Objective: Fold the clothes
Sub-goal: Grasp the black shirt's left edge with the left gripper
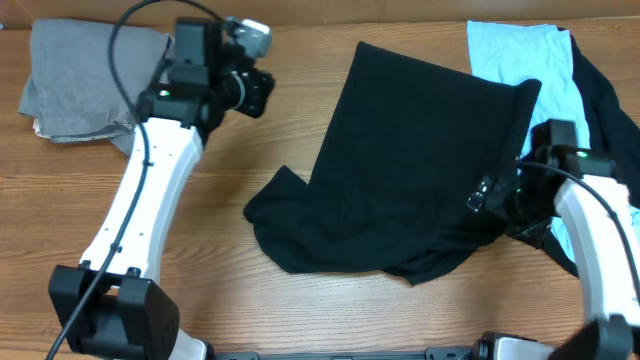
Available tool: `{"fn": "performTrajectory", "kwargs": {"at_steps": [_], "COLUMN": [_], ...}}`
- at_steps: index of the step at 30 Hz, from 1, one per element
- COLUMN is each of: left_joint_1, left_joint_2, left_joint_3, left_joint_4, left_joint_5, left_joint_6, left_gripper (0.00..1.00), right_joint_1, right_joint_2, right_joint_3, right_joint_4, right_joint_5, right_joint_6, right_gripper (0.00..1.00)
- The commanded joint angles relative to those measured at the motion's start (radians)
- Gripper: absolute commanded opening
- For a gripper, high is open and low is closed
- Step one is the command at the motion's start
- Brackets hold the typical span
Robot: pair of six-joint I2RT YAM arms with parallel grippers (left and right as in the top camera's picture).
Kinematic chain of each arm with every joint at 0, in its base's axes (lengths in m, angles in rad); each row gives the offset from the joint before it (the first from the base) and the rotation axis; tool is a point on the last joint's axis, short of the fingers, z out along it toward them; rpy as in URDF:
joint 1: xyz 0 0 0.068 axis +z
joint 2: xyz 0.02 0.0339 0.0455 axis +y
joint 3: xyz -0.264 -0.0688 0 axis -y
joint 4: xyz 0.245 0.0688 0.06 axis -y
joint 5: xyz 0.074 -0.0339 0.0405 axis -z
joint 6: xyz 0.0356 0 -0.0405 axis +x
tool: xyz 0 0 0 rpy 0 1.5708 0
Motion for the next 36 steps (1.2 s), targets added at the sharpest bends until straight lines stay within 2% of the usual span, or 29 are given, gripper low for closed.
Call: {"fn": "performTrajectory", "kwargs": {"at_steps": [1,4,10,18,27,36], "left_joint_1": [-0.063,-0.098,-0.143,-0.154,-0.172,-0.193], "left_joint_2": [0.008,0.009,0.038,0.233,0.470,0.656], "left_joint_3": [0.099,0.167,0.354,0.650,0.689,0.689], "left_joint_4": [-0.017,-0.040,-0.101,-0.257,-0.235,-0.180], "left_joint_5": [0.002,0.001,0.000,0.002,0.002,0.021], "left_joint_6": [0.018,0.014,-0.008,0.024,0.145,0.204], "left_gripper": [0.49,0.50,0.52,0.54,0.61,0.64], "right_joint_1": [-0.003,-0.003,-0.001,0.001,0.001,0.003], "right_joint_2": [-0.106,-0.171,-0.243,-0.221,-0.209,-0.174], "right_joint_3": [0.126,0.210,0.220,0.215,0.149,0.087], "right_joint_4": [-0.052,-0.041,0.144,0.157,0.154,0.160], "right_joint_5": [-0.045,-0.096,-0.196,-0.206,-0.206,-0.205], "right_joint_6": [-0.057,-0.041,0.061,0.058,0.014,-0.006], "right_gripper": [0.97,1.00,1.00,1.00,1.00,1.00]}}
